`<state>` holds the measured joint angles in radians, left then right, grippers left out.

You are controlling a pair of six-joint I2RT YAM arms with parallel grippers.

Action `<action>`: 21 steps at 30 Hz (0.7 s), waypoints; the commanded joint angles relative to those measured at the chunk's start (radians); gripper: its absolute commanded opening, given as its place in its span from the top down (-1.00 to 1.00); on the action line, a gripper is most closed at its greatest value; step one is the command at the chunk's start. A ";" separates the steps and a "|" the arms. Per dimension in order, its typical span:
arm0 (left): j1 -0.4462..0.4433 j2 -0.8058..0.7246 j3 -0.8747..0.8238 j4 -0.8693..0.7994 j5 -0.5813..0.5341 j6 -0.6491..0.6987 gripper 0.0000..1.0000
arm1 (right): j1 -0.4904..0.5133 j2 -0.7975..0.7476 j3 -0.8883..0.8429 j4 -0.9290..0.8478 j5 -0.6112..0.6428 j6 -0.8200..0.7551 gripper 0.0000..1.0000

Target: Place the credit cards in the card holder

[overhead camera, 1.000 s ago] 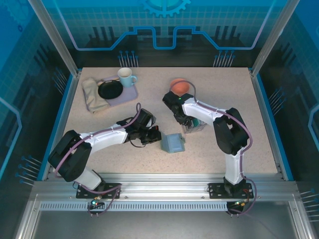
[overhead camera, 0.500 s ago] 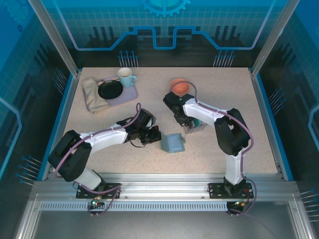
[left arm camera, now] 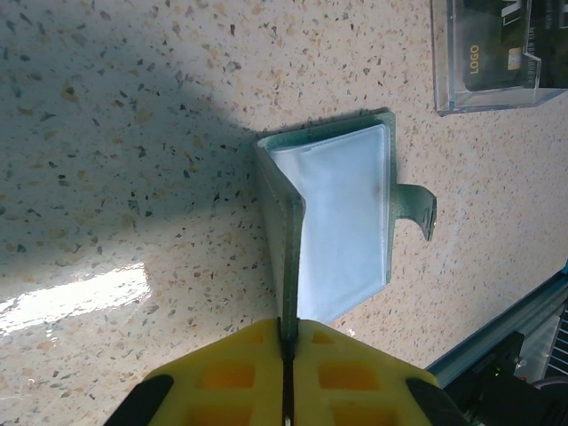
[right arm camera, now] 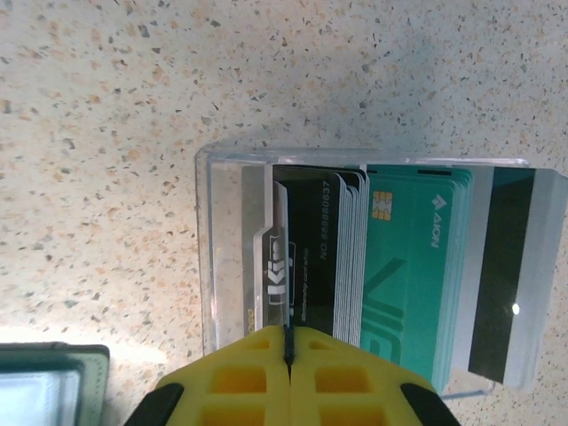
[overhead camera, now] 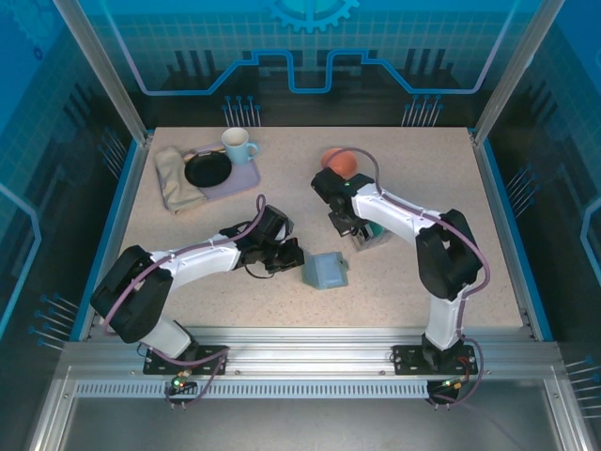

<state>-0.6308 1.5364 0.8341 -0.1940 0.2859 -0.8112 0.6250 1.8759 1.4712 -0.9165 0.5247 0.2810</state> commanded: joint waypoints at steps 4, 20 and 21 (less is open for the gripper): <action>0.004 -0.026 0.014 -0.059 -0.002 0.030 0.65 | -0.032 -0.154 -0.017 -0.031 -0.116 0.053 1.00; 0.005 -0.030 0.025 -0.103 -0.031 0.047 0.39 | -0.154 -0.464 -0.345 0.320 -0.865 0.316 1.00; 0.004 -0.030 0.022 -0.106 -0.036 0.047 0.40 | -0.150 -0.463 -0.362 0.330 -0.865 0.331 1.00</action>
<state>-0.6308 1.5333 0.8352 -0.2588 0.2741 -0.7826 0.4770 1.4273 1.1484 -0.6781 -0.1967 0.5255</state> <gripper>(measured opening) 0.302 0.054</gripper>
